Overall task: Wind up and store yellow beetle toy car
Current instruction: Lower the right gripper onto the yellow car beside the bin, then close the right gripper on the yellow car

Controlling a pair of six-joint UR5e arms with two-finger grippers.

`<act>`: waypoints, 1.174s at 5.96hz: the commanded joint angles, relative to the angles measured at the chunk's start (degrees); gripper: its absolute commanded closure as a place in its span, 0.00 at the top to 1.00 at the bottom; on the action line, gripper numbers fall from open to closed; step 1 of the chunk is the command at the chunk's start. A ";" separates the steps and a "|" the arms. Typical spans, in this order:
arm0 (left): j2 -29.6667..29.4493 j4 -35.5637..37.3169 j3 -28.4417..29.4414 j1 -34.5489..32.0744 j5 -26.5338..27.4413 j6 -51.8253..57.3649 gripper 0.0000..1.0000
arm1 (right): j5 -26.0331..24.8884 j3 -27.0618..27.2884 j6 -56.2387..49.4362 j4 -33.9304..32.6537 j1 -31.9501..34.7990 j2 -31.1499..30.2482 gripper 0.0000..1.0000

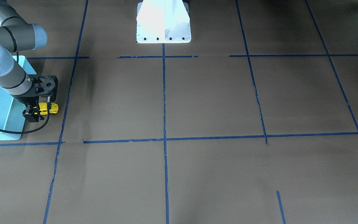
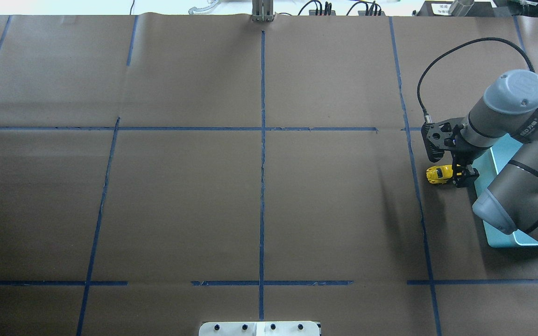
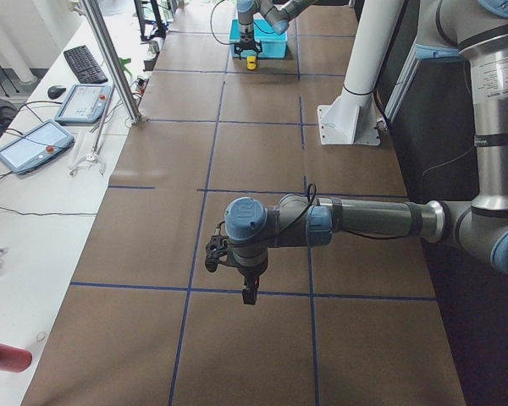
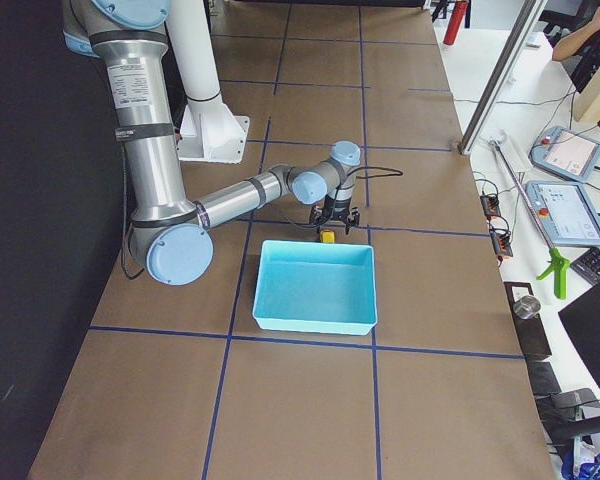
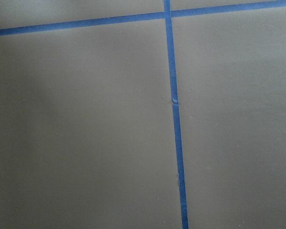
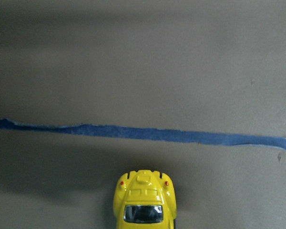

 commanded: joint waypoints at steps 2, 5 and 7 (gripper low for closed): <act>-1.17 0.00 -0.44 -0.01 0.00 -0.26 1.00 | -0.02 -1.82 0.16 0.91 -0.25 0.31 1.00; -5.66 0.09 0.87 0.16 0.09 -0.62 1.00 | -0.02 -1.39 0.34 0.91 -0.25 0.05 0.11; -5.67 0.26 0.97 0.34 0.18 -0.62 1.00 | 0.15 1.15 0.95 -0.13 0.36 0.48 0.00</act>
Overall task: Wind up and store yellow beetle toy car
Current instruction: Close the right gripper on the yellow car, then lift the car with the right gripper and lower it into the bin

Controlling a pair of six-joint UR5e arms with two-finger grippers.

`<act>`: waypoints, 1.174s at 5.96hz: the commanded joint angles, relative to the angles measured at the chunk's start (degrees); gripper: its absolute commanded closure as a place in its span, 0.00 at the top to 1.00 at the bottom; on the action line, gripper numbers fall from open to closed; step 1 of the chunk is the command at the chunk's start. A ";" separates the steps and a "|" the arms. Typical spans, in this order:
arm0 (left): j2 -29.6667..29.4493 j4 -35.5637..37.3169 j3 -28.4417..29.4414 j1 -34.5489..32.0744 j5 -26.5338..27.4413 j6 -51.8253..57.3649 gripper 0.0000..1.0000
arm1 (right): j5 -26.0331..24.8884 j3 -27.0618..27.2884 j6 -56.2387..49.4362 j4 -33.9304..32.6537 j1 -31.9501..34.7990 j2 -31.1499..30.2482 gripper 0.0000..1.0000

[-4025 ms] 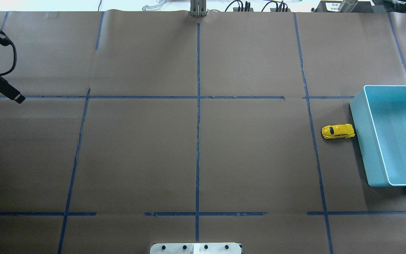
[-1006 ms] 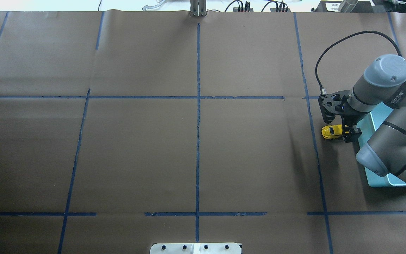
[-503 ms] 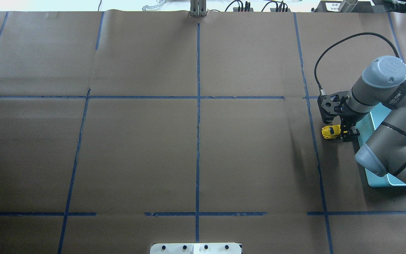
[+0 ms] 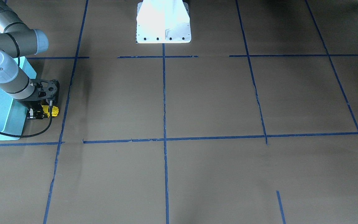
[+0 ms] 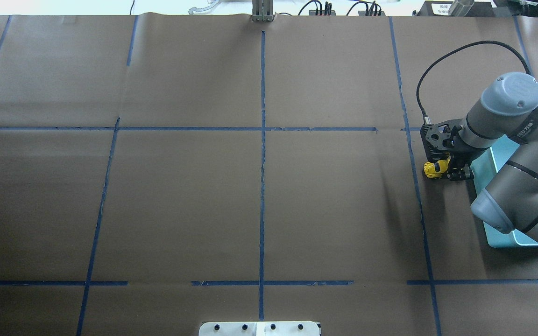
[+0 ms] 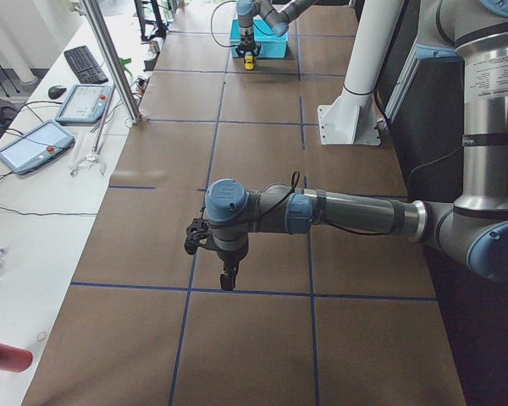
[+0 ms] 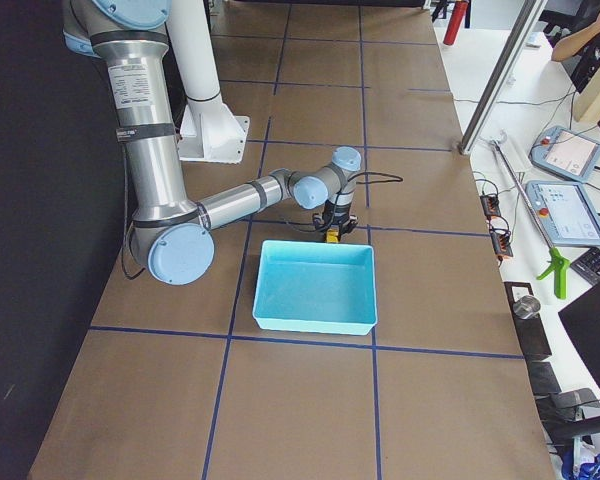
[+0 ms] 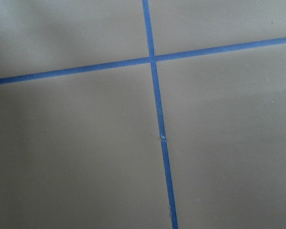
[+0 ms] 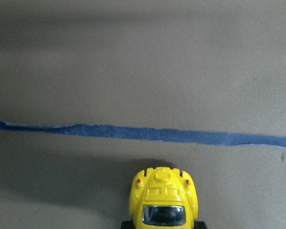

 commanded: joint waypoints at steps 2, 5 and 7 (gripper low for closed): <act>-0.14 0.03 0.03 0.08 0.38 0.26 1.00 | 0.34 15.20 0.57 -15.28 3.26 0.18 0.00; -0.23 0.03 -0.06 0.08 0.38 0.35 1.00 | 0.25 23.89 -13.77 -17.58 10.74 -14.17 0.00; -0.32 0.03 0.03 0.08 0.38 0.35 1.00 | -0.01 16.30 -14.28 -4.90 11.19 -18.54 0.00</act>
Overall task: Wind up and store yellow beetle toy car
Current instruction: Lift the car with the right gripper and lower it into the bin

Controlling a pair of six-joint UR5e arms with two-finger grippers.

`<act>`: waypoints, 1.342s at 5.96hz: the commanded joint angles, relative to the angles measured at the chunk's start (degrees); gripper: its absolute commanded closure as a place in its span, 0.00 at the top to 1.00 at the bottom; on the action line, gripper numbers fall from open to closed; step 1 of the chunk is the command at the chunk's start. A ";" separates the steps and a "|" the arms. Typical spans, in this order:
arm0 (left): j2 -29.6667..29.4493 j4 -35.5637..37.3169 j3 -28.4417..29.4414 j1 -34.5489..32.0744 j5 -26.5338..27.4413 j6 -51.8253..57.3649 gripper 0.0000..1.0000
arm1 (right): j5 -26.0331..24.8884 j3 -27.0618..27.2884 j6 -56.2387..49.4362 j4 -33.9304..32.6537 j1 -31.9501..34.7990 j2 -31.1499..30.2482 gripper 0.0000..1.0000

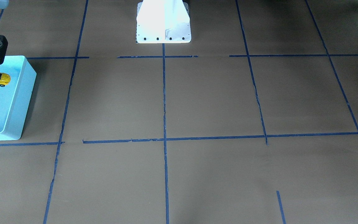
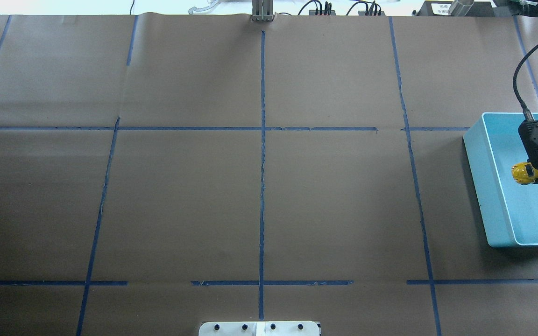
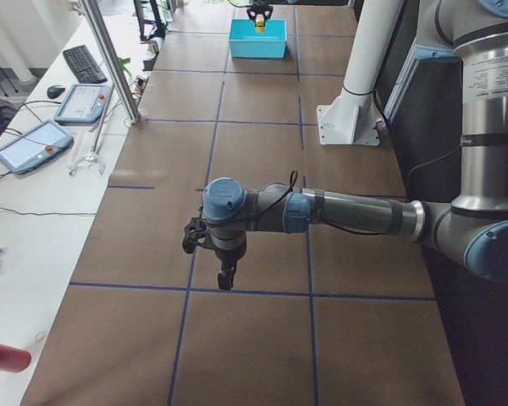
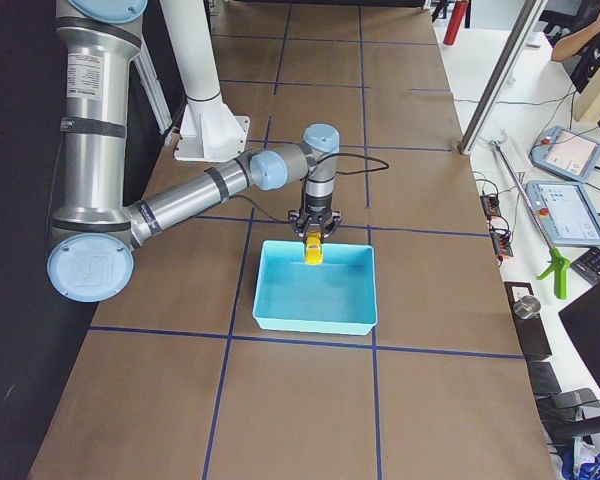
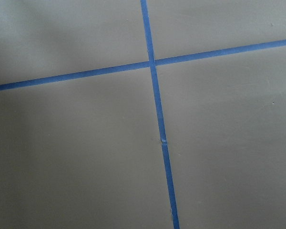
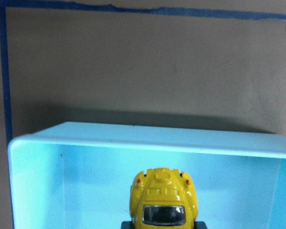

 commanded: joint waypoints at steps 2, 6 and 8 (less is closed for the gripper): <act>-0.15 0.00 0.02 0.00 -0.26 -0.09 1.00 | -0.34 -11.01 0.40 11.80 -0.06 -1.22 0.00; -0.32 0.00 0.11 0.00 -0.09 -0.17 1.00 | -0.35 -18.50 2.68 20.68 -2.08 -1.21 0.00; -0.32 0.00 0.11 0.00 -0.09 -0.18 1.00 | -0.43 -20.00 2.69 21.58 -2.35 -1.04 0.00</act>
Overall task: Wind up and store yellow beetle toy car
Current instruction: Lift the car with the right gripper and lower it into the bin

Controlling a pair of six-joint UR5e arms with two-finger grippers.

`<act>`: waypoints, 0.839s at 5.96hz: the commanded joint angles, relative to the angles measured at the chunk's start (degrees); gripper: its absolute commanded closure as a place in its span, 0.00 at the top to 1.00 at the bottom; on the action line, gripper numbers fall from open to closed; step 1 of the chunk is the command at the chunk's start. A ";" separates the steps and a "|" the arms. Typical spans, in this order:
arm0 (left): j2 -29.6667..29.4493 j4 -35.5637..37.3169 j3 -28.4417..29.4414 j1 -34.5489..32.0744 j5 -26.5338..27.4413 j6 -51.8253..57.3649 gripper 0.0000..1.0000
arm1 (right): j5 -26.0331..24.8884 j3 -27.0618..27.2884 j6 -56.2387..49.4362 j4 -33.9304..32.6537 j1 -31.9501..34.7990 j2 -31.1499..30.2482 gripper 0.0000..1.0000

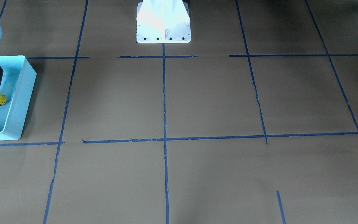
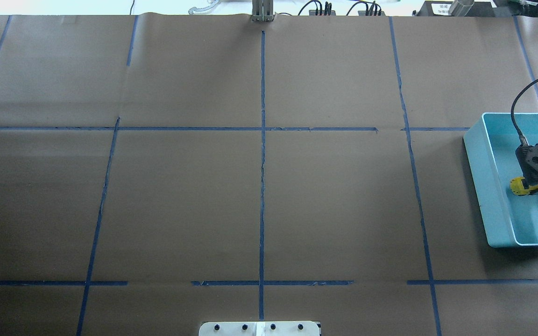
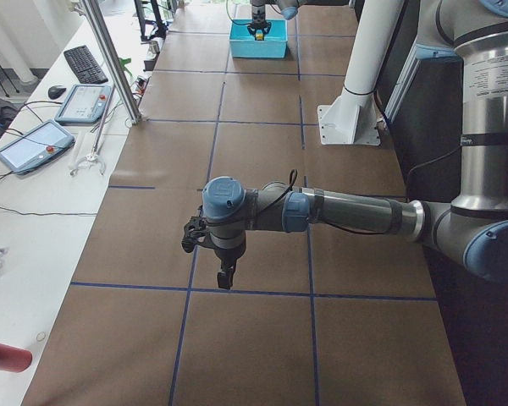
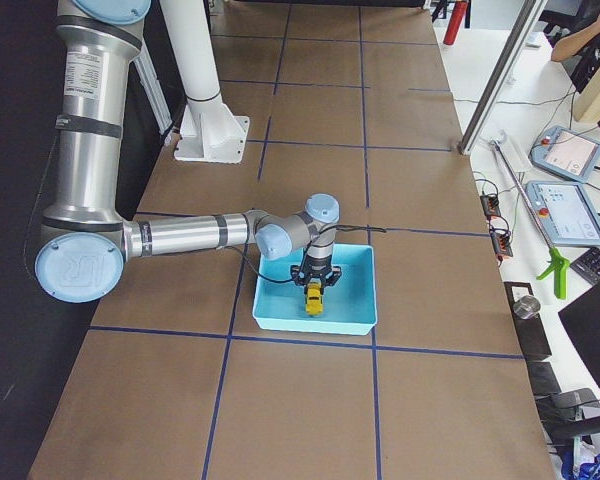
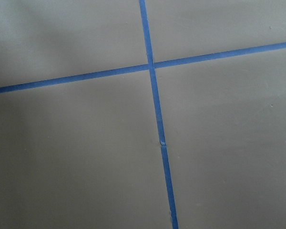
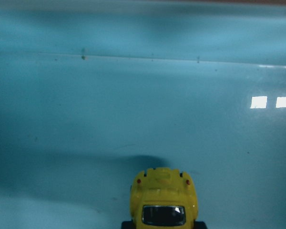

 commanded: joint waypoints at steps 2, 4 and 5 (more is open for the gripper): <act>0.00 0.09 0.00 0.00 -0.05 -0.01 1.00 | -0.02 -2.81 1.03 2.31 -0.24 0.69 0.02; 0.00 0.00 0.00 0.00 0.04 0.08 1.00 | 0.07 -2.81 1.12 2.31 -0.41 0.86 0.16; 0.08 0.00 0.09 0.00 0.04 0.08 1.00 | -0.02 -2.90 1.21 2.31 -0.85 0.95 0.51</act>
